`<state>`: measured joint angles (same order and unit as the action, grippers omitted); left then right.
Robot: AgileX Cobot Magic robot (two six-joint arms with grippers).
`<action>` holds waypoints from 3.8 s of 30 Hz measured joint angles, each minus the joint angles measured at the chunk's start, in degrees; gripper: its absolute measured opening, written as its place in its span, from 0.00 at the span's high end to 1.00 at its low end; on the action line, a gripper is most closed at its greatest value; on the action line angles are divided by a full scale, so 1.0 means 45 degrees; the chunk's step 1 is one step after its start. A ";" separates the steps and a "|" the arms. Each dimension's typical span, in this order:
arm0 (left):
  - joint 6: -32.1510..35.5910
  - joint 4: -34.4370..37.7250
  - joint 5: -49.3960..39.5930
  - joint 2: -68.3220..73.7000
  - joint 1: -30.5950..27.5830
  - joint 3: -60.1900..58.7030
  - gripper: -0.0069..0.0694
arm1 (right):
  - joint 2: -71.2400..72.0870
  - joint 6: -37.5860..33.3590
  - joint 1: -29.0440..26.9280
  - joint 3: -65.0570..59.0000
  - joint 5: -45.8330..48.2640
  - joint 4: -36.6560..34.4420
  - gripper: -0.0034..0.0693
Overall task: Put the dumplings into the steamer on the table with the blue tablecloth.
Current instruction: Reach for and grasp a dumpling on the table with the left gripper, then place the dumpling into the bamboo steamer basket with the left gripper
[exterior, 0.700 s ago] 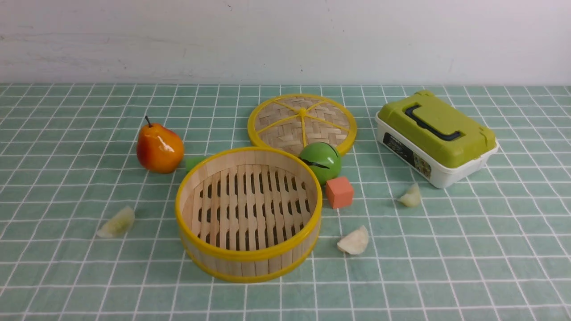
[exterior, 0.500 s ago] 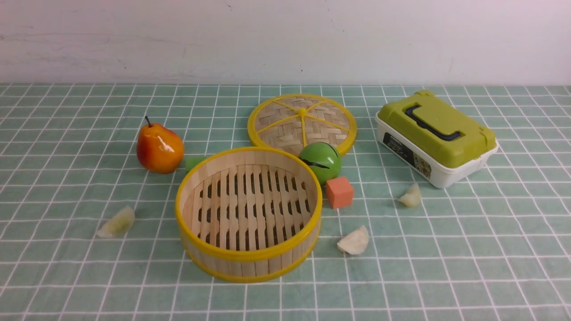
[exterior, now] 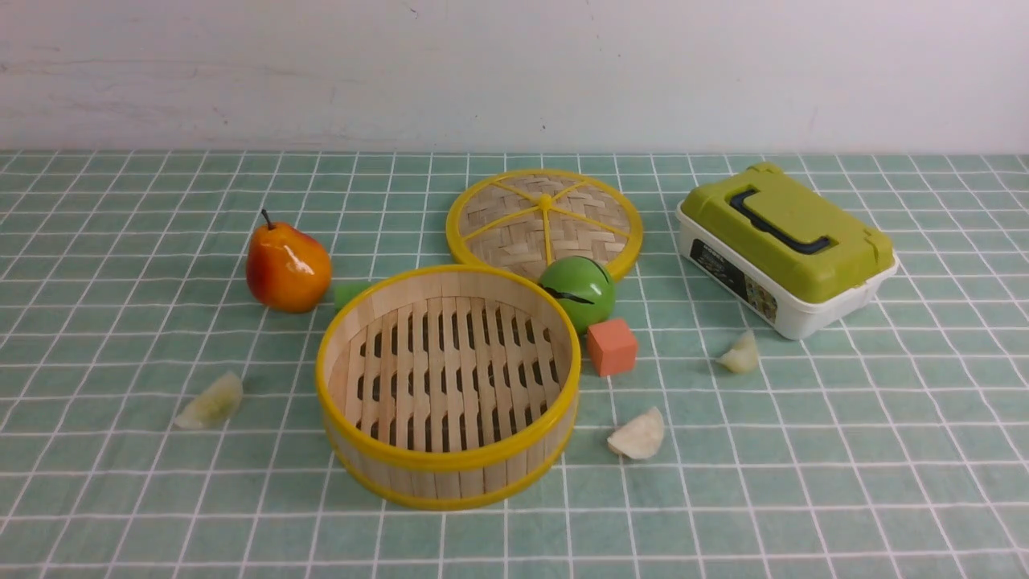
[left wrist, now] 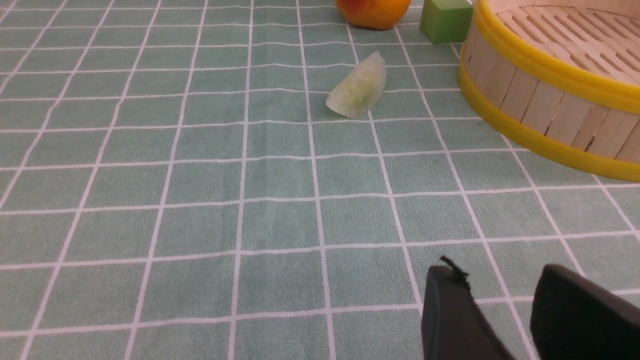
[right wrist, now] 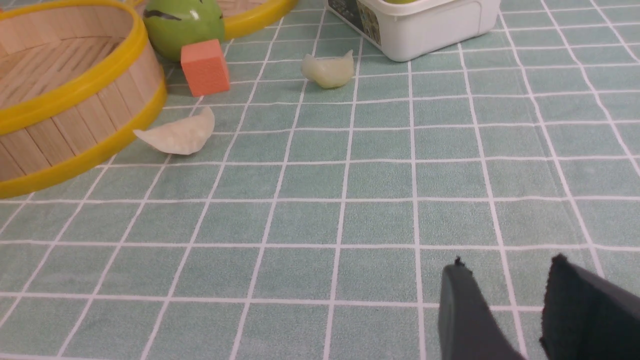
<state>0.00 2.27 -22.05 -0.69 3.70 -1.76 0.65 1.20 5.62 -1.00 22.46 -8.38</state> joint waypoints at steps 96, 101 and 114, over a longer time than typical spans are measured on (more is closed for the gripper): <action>0.2817 -0.1238 -0.4082 2.4338 0.0014 1.6731 0.43 | -0.9693 -0.4933 0.0000 0.6091 0.1772 -0.2868 0.95; 0.2799 -0.1336 -0.3336 2.4877 0.0014 1.6731 0.57 | -0.9693 -0.4933 0.0000 0.6091 0.1757 -0.3140 0.95; -0.0733 -0.1093 -0.3770 2.4280 0.0014 1.6755 0.66 | -0.9693 -0.4933 0.0000 0.6091 0.1738 -0.3381 0.95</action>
<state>-3.30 -2.65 -39.01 108.57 3.76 73.63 -42.97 -21.00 5.62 26.41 30.28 -23.60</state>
